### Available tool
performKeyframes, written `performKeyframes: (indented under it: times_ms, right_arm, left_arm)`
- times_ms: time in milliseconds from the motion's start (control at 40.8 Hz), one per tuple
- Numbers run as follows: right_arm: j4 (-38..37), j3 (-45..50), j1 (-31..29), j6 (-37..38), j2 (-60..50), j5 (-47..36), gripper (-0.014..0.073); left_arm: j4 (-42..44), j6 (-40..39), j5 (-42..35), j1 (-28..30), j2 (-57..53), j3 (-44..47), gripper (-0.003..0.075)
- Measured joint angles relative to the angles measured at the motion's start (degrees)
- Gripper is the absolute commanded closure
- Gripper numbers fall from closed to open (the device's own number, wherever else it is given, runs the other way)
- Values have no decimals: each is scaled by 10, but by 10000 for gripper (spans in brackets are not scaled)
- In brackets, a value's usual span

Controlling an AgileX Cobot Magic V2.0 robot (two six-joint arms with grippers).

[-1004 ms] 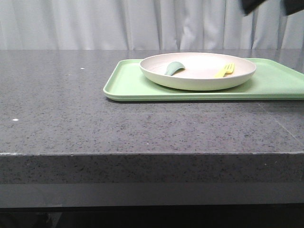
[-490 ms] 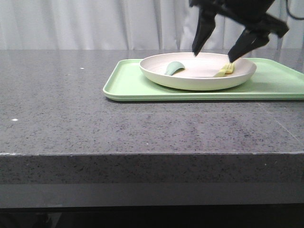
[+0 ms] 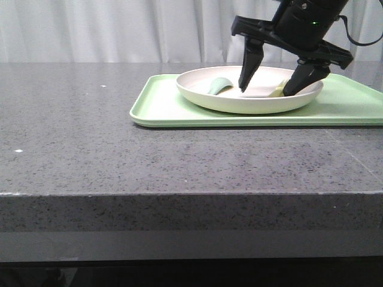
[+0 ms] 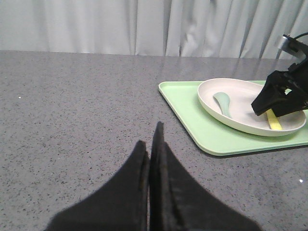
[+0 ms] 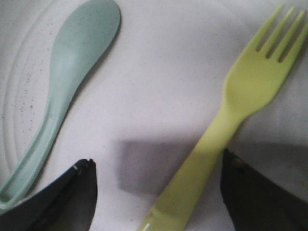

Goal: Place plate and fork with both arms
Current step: 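Lower the right gripper onto the yellow fork in the plate, then close the right gripper on the yellow fork and lift it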

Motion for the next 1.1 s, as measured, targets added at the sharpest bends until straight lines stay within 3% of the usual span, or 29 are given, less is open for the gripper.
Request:
performKeyframes:
  times_ms: [318,441,588,710,1102]
  right_arm:
    - [-9,-3,0,1,6,-4,57]
    - [-11,-3,0,1,7,-2,214]
    - [-13,-3,-1,1,10,2,477]
    - [-13,-3,-1,1,11,5,603]
    - [-13,-28,-7,3,-1,12,634]
  left_arm:
    - [0,0,0,0,0,0,738]
    - [0,0,0,0,0,0,738]
    - [0,0,0,0,0,0,738]
    - [0,0,0,0,0,0,738]
    - [0,0,0,0,0,0,738]
